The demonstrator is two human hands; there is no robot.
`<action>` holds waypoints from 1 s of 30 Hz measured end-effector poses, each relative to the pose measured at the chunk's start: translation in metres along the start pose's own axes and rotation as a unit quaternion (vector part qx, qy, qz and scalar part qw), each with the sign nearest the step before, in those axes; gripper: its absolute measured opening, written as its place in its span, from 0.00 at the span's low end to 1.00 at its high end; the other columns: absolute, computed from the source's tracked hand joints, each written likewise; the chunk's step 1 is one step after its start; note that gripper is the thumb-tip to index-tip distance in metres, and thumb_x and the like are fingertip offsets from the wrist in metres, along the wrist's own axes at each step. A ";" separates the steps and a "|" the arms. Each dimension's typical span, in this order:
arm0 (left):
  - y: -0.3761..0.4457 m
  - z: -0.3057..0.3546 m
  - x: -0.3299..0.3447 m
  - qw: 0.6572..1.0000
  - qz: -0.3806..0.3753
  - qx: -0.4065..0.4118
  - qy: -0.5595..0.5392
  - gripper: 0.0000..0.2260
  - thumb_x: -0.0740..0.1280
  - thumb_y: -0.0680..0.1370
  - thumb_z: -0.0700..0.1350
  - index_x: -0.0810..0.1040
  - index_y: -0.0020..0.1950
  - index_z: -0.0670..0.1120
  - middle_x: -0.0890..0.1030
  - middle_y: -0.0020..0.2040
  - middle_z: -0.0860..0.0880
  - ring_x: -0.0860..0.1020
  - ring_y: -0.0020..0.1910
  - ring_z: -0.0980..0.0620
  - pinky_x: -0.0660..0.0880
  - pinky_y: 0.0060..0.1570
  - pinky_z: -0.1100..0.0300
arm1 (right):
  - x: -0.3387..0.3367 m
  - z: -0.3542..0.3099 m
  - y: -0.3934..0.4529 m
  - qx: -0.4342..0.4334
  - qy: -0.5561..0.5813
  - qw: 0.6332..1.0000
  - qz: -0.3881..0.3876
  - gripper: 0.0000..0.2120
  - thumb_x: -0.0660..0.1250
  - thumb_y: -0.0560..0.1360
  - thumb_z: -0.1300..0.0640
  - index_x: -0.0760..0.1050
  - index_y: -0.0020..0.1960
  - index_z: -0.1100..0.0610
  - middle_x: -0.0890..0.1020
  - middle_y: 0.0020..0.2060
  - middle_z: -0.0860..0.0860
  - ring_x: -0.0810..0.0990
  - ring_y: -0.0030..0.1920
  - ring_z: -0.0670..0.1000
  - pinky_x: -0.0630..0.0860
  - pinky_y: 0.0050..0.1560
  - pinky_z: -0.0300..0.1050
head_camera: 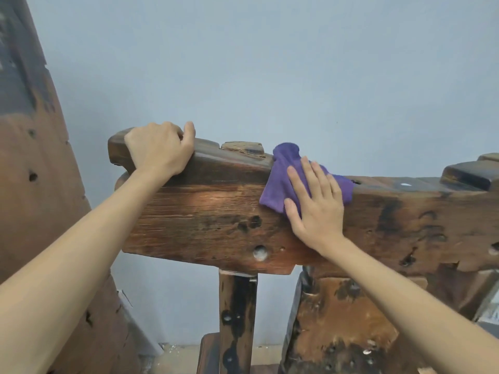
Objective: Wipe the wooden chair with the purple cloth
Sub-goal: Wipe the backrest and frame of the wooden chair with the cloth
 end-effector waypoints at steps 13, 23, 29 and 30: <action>-0.006 -0.002 -0.003 0.998 0.062 0.022 -0.002 0.24 0.52 0.76 0.55 0.79 0.29 0.46 0.69 0.22 0.47 0.68 0.25 0.43 0.55 0.29 0.62 | -0.022 0.009 -0.016 0.103 0.053 0.993 0.006 0.22 0.57 0.79 0.50 0.76 0.68 0.58 0.83 0.55 0.64 0.82 0.51 0.66 0.80 0.50 0.55; -0.010 0.000 -0.007 0.992 0.118 -0.017 -0.033 0.26 0.56 0.79 0.54 0.76 0.24 0.46 0.62 0.21 0.51 0.60 0.22 0.48 0.54 0.31 0.59 | 0.019 0.020 0.119 0.188 0.146 0.879 -0.412 0.31 0.38 0.79 0.32 0.69 0.72 0.37 0.75 0.72 0.47 0.74 0.69 0.55 0.66 0.71 0.57; -0.011 0.001 -0.011 0.991 0.128 -0.014 -0.035 0.26 0.56 0.78 0.56 0.77 0.24 0.47 0.62 0.21 0.53 0.58 0.22 0.50 0.52 0.31 0.59 | 0.044 -0.024 0.160 0.259 0.272 0.831 -0.409 0.24 0.42 0.84 0.41 0.72 0.43 0.49 0.77 0.48 0.54 0.76 0.58 0.59 0.65 0.72 0.62; -0.010 0.001 -0.012 0.992 0.123 -0.012 -0.032 0.26 0.56 0.78 0.55 0.77 0.24 0.47 0.63 0.21 0.52 0.58 0.23 0.50 0.52 0.31 0.59 | 0.039 -0.027 0.158 0.250 0.259 0.840 -0.407 0.27 0.40 0.83 0.39 0.74 0.47 0.49 0.78 0.51 0.53 0.76 0.58 0.58 0.65 0.71 0.62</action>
Point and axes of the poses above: each hand's wrist, its own y-axis towards the middle knuckle, its own x-axis out of the palm, z = x × y, the point moved 4 cm from there along y, towards the middle knuckle
